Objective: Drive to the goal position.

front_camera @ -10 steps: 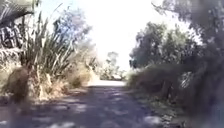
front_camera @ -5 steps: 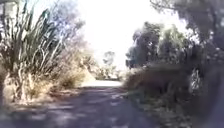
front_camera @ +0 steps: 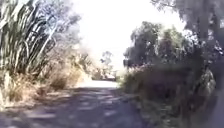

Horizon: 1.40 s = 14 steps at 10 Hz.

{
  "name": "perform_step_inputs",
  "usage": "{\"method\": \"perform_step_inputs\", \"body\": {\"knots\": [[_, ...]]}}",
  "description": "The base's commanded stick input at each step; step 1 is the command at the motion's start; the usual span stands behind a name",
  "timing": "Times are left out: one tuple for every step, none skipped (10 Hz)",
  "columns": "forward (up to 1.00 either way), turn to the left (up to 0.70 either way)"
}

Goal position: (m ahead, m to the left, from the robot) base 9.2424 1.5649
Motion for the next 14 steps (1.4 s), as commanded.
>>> {"method": "perform_step_inputs", "body": {"knots": [[1.00, 0.00], [1.00, 0.00], [1.00, 0.00], [1.00, 0.00], [1.00, 0.00], [1.00, 0.00], [1.00, 0.00], [1.00, 0.00], [1.00, 0.00], [1.00, 0.05], [1.00, 0.19], [1.00, 0.34], [0.78, 0.00], [0.43, 0.00]]}}
